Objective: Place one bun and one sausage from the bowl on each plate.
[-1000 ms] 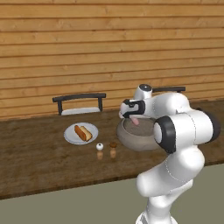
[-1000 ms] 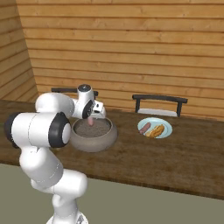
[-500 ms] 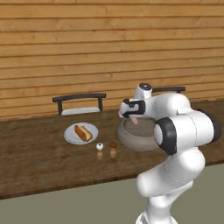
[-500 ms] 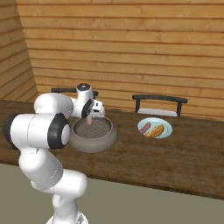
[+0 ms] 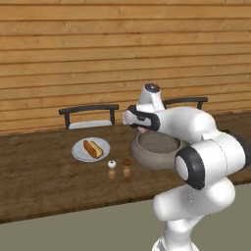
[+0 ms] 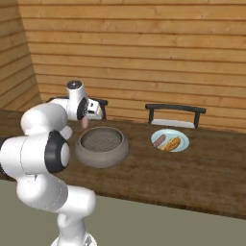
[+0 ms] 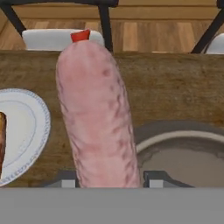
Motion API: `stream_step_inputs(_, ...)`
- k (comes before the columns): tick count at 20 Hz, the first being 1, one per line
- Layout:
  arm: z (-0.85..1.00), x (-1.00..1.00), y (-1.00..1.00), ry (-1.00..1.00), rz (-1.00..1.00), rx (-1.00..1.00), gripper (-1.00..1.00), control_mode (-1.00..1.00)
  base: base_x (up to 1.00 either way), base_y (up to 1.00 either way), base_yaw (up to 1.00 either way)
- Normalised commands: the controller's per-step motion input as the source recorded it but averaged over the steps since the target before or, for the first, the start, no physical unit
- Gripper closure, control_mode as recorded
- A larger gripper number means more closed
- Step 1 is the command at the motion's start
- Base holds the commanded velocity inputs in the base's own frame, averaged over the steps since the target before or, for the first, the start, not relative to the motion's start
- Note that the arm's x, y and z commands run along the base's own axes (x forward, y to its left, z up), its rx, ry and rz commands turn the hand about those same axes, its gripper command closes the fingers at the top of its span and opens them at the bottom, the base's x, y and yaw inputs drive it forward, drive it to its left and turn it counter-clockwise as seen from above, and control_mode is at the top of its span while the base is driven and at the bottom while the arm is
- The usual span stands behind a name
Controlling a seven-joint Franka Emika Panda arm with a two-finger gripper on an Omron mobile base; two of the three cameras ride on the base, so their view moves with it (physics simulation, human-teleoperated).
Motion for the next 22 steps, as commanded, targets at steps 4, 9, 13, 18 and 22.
stream_step_inputs(4, 0.0, -0.03, 0.96, 0.16, -0.05, -0.03, 1.0, -1.0, 0.0, 0.0, 0.0)
stream_step_inputs(9, -0.07, 0.0, 0.81, 0.11, -0.03, -0.02, 1.0, -1.0, 0.0, 0.0, 0.0)
stream_step_inputs(13, -0.29, 0.0, 0.55, 0.11, 0.0, -0.07, 1.0, -1.0, 0.0, 0.0, 0.0)
stream_step_inputs(18, -0.36, 0.0, 0.43, 0.13, 0.0, -0.07, 1.0, -1.0, 0.0, 0.0, 0.0)
stream_step_inputs(22, -0.29, 0.15, 0.28, 0.13, 0.0, -0.04, 1.0, -1.0, 0.0, 0.0, 0.0)
